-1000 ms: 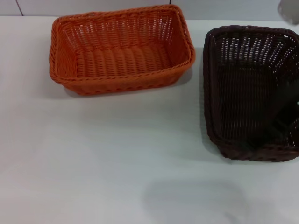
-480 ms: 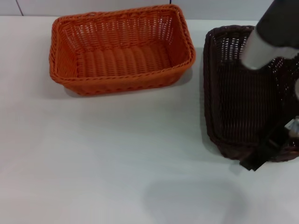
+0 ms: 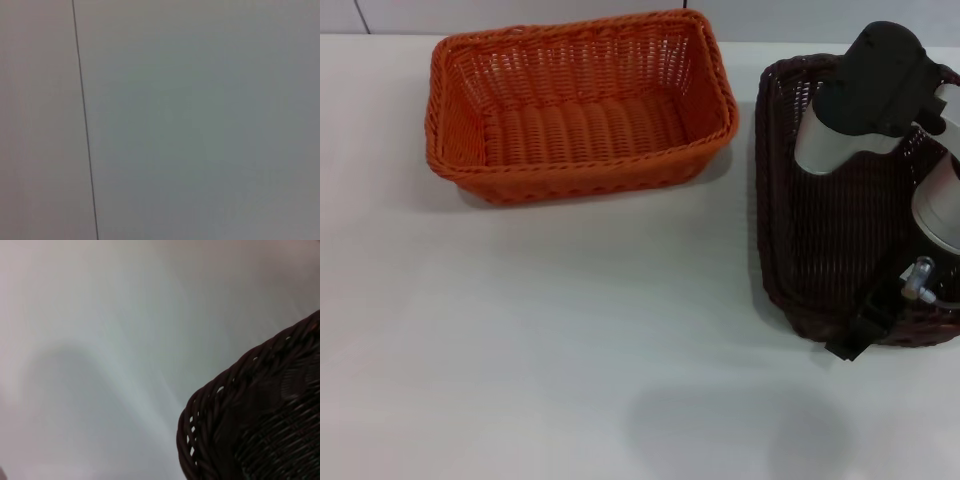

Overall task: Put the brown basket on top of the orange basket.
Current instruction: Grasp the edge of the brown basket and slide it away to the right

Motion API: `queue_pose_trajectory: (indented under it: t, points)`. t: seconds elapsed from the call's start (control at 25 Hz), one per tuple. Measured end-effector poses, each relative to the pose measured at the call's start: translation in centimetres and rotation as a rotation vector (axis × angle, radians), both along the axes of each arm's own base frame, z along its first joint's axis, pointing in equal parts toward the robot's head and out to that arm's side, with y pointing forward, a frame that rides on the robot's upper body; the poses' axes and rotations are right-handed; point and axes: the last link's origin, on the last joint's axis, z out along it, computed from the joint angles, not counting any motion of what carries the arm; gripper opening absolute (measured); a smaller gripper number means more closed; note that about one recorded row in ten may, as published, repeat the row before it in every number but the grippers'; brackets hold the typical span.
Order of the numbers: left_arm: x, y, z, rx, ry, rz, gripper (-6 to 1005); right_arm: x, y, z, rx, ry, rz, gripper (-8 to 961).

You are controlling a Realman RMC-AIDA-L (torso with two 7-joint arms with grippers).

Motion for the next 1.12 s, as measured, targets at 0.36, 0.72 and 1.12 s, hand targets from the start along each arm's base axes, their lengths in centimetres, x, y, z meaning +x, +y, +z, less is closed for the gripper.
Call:
queue_pose_trajectory:
  t: [0.36,0.72,1.12]
  points:
    - [0.0,0.0,0.1,0.0,0.003,0.001,770,0.9,0.1,-0.9,-0.042,-0.01,-0.027,587]
    - [0.2,0.3,0.1,0.0,0.005,-0.007,770,-1.1,0.6,0.6,0.051,0.051,0.034,290]
    - [0.2,0.3,0.1,-0.001,0.004,-0.006,770,-5.9,0.4,5.5,0.221,0.151,0.134,147]
